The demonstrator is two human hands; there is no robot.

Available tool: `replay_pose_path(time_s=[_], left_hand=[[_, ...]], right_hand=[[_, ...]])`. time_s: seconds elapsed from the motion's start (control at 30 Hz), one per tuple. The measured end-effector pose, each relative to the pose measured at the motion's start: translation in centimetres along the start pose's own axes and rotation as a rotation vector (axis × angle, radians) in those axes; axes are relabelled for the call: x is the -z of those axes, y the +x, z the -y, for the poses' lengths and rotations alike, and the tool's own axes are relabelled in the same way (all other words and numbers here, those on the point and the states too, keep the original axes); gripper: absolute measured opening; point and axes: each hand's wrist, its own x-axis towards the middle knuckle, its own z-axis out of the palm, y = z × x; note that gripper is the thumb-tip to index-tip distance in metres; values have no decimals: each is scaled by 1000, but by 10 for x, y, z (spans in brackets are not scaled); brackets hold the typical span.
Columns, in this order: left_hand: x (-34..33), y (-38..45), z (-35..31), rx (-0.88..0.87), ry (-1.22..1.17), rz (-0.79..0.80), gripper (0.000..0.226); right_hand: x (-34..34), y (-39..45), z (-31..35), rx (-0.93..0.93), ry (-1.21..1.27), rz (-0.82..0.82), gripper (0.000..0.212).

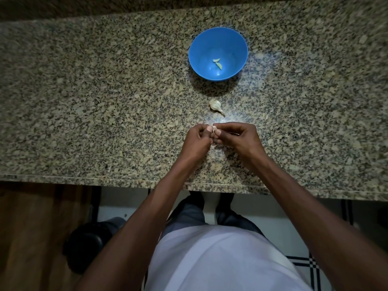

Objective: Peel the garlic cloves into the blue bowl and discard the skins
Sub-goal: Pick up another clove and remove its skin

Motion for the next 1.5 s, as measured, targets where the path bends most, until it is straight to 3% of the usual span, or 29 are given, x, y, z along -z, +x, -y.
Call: replay_pose_path(time_s=[0.2, 0.53, 0.67, 0.83, 1.03, 1.2, 1.37, 1.5], left_hand=[[7, 1, -3, 61, -292, -30, 21], [22, 0, 15, -19, -96, -167, 18], [22, -5, 13, -211, 127, -80, 35], [27, -3, 7, -281, 113, -15, 14], [25, -1, 7, -217, 19, -108, 12], [16, -4, 12, -190, 53, -125, 15], [15, -6, 6, 59, -310, -22, 11], [17, -6, 3, 165, -456, 59, 9]], right_hand=[[3, -2, 2, -51, 25, 20, 23], [8, -7, -2, -91, -7, -26, 18], [7, -8, 4, -202, 81, 1, 22], [8, -7, 13, -265, 58, 86, 19], [4, -14, 14, -247, 222, 99, 22], [-5, -17, 4, -27, 21, -29, 19], [-10, -13, 4, 16, -91, -85, 13], [-8, -14, 9, -3, -56, -46, 17]])
